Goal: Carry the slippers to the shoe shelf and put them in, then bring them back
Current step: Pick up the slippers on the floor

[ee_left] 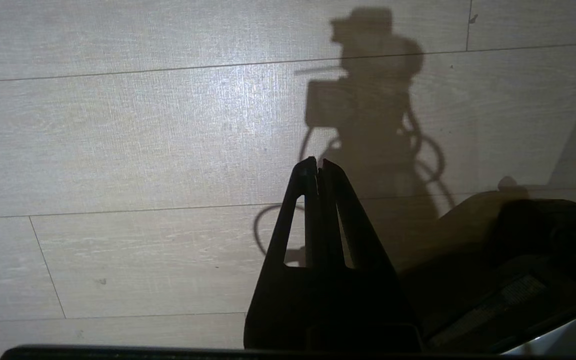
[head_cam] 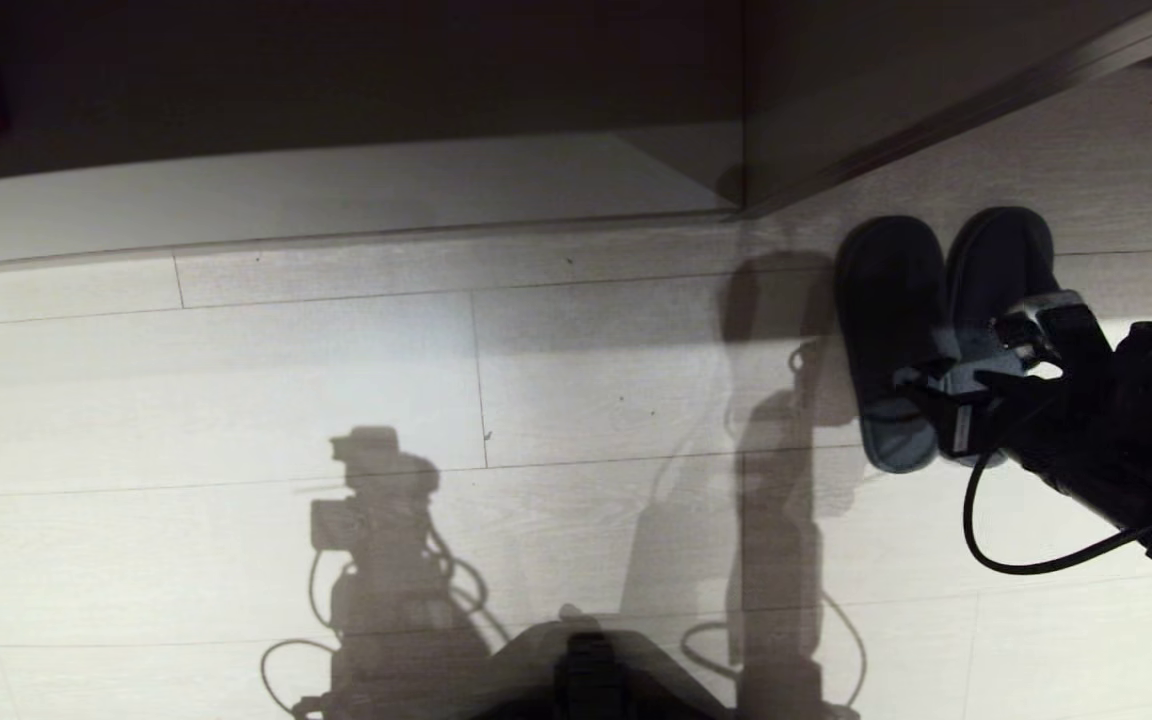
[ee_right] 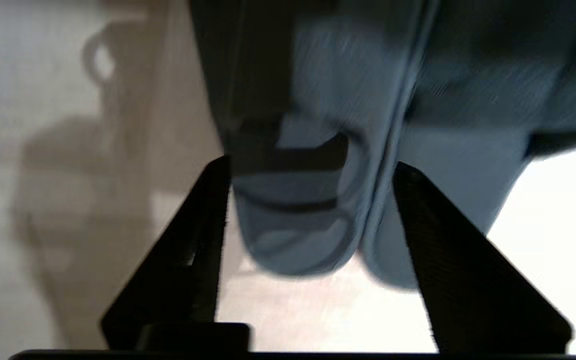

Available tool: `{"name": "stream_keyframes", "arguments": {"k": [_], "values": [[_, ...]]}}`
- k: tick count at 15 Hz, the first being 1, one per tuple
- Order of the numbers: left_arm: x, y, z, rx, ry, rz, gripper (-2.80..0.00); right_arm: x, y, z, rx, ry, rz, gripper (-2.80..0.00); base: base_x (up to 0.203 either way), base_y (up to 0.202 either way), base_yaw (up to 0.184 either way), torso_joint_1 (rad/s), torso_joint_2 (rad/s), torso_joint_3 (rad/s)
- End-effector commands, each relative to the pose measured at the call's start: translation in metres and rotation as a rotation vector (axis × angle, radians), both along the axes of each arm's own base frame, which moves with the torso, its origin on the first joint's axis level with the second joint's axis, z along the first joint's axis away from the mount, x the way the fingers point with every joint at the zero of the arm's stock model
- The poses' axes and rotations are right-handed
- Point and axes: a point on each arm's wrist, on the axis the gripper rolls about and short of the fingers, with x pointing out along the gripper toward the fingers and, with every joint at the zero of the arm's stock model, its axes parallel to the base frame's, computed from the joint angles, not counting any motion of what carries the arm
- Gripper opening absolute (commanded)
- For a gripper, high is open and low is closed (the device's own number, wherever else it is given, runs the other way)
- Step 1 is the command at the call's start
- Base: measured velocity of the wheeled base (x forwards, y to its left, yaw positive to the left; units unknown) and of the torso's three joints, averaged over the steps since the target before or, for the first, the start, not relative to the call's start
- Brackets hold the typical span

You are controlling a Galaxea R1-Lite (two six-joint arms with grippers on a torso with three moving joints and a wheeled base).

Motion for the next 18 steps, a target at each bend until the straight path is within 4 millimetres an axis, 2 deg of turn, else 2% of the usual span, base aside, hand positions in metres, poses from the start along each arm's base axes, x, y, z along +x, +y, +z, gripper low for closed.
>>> {"name": "stream_keyframes", "arguments": {"k": [1, 6, 9, 12, 18], "values": [[0.001, 0.0, -0.002, -0.001, 0.007, 0.002, -2.8, 0.001, -0.001, 0.001, -0.032, -0.011, -0.061, 0.0, 0.0, 0.0, 0.0, 0.0, 0.0, 0.0], [0.001, 0.0, -0.002, -0.001, 0.007, 0.0, -2.8, 0.007, -0.005, -0.01, -0.04, 0.028, -0.108, 0.0, 0.0, 0.0, 0.0, 0.0, 0.0, 0.0], [0.001, 0.0, -0.002, -0.001, 0.007, 0.002, -2.8, 0.014, -0.015, -0.018, -0.042, 0.044, -0.162, 0.0, 0.0, 0.0, 0.0, 0.0, 0.0, 0.0], [0.001, 0.0, -0.002, 0.001, 0.007, 0.0, -2.8, 0.03, -0.022, -0.025, -0.027, 0.023, -0.178, 0.0, 0.0, 0.0, 0.0, 0.0, 0.0, 0.0], [0.001, 0.0, -0.002, 0.001, 0.007, 0.0, -2.8, 0.056, -0.023, -0.025, 0.049, -0.031, -0.123, 0.0, 0.0, 0.0, 0.0, 0.0, 0.0, 0.0]]}}
